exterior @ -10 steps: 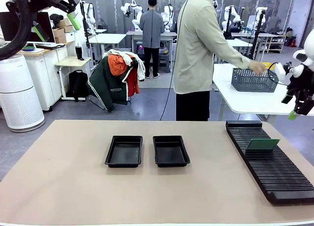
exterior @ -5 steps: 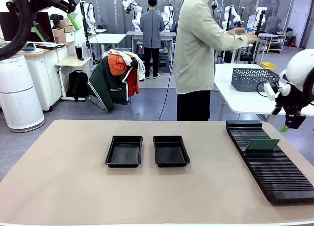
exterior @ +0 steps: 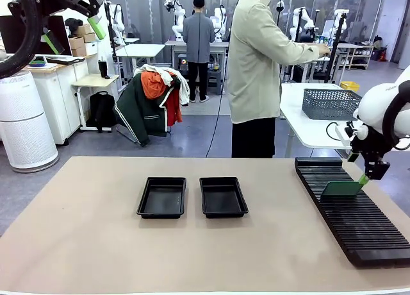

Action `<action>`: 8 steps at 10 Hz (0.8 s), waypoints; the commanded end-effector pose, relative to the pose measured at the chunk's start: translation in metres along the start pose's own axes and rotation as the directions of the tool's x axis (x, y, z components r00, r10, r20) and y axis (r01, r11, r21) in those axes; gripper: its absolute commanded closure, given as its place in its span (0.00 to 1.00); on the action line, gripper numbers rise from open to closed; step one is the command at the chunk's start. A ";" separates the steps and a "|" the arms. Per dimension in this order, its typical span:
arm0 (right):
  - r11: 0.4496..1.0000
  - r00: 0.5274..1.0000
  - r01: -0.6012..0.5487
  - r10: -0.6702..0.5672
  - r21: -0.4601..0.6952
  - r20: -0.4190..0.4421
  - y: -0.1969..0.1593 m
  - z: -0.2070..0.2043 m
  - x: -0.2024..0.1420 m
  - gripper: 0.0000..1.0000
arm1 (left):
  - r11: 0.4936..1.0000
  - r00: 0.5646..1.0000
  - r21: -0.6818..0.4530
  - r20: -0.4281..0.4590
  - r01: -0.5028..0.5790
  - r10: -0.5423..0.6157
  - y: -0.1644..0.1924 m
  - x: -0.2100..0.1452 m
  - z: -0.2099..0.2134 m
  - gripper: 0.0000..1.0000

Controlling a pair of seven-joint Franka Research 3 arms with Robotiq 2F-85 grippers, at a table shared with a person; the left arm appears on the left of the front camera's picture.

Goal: Inspect and transfer BCBs to ESD trays.
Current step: Pick up the Blank PCB from the PCB Rack and place it in the left ESD tray.

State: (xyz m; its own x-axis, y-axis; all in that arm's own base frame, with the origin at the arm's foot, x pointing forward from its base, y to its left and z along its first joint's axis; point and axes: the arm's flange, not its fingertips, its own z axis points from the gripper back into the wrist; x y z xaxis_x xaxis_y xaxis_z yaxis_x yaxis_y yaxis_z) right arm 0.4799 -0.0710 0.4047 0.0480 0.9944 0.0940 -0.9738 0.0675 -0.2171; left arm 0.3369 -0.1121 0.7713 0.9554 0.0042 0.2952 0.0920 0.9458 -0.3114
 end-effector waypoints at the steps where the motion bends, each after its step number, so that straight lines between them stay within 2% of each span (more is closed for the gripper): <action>1: 0.999 1.000 -0.014 0.014 -0.028 0.002 -0.001 -0.016 -0.003 0.00 | 1.000 1.000 0.000 -0.001 0.000 0.000 0.000 -0.001 0.000 0.00; 8: 1.000 0.999 0.017 -0.016 -0.017 0.028 0.002 -0.050 -0.001 0.00 | 1.000 1.000 0.000 -0.001 0.000 0.000 0.000 -0.001 0.000 0.00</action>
State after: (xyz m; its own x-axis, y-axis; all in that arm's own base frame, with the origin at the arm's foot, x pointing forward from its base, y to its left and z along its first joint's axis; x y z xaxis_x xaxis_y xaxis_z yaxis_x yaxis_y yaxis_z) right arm 0.4902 -0.0639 0.3659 0.0736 0.9917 0.1054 -0.9758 0.0934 -0.1975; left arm 0.3369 -0.1121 0.7713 0.9554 0.0042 0.2952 0.0920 0.9458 -0.3114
